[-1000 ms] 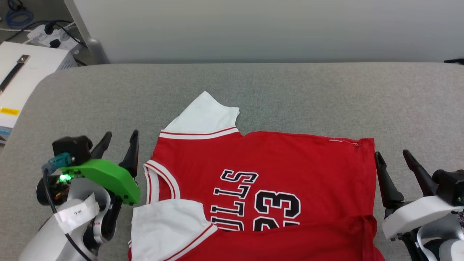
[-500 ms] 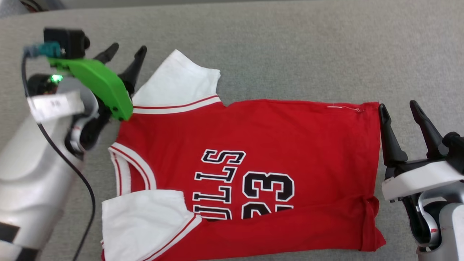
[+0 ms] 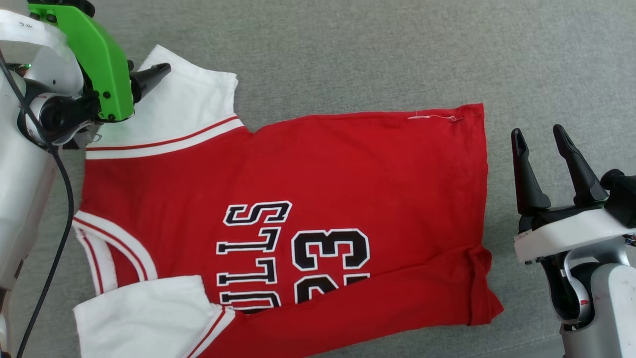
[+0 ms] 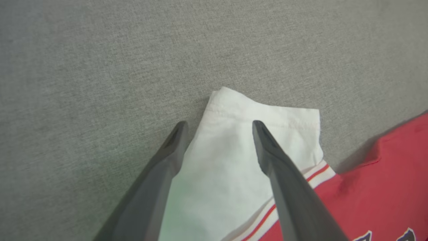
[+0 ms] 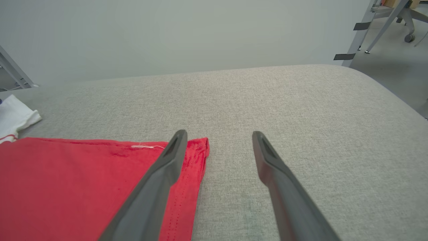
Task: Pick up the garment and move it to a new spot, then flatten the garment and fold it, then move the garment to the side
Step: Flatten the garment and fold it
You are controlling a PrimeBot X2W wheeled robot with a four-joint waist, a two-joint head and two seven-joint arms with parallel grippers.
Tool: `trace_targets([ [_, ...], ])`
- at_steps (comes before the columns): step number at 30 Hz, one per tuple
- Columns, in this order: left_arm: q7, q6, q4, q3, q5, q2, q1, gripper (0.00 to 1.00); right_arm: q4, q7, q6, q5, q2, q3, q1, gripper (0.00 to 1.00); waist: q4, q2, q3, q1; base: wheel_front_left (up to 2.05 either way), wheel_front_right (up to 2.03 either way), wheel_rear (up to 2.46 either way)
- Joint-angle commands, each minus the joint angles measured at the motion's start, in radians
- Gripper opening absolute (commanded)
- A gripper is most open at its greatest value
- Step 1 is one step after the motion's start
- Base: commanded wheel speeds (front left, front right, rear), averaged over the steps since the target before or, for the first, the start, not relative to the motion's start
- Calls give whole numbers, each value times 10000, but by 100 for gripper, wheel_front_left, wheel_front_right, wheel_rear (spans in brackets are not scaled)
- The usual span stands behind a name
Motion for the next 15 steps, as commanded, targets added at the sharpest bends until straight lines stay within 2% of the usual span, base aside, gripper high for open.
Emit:
trace_targets([
  [1,211,115,148,-57,-115,40,-187,100,55,-100,-6,51,56,29,-227,100,-379,-1,415,-2,0,0,0],
  [6,1405,447,755,-511,-97,65,-102,100,240,-209,-6,130,92,102,-351,100,-543,-1,565,-2,0,0,0],
  [9,2218,759,983,-591,-440,-85,116,100,328,-239,-6,178,94,130,-408,100,-617,-1,574,-2,0,0,0],
  [10,2340,827,968,-636,-446,-89,157,53,360,-236,-6,214,91,122,-426,100,-627,-1,574,-2,0,0,0],
  [11,2406,855,951,-708,-393,-70,192,39,387,-220,-6,238,83,123,-436,100,-630,-1,568,-2,0,0,0],
  [12,2435,892,929,-738,-385,-74,241,0,441,-111,-6,322,53,199,-443,100,-635,-1,559,-2,0,0,0],
  [15,2268,926,861,-682,-457,-174,339,0,535,144,-6,596,-118,449,-452,100,-597,-1,474,-2,0,0,0],
])
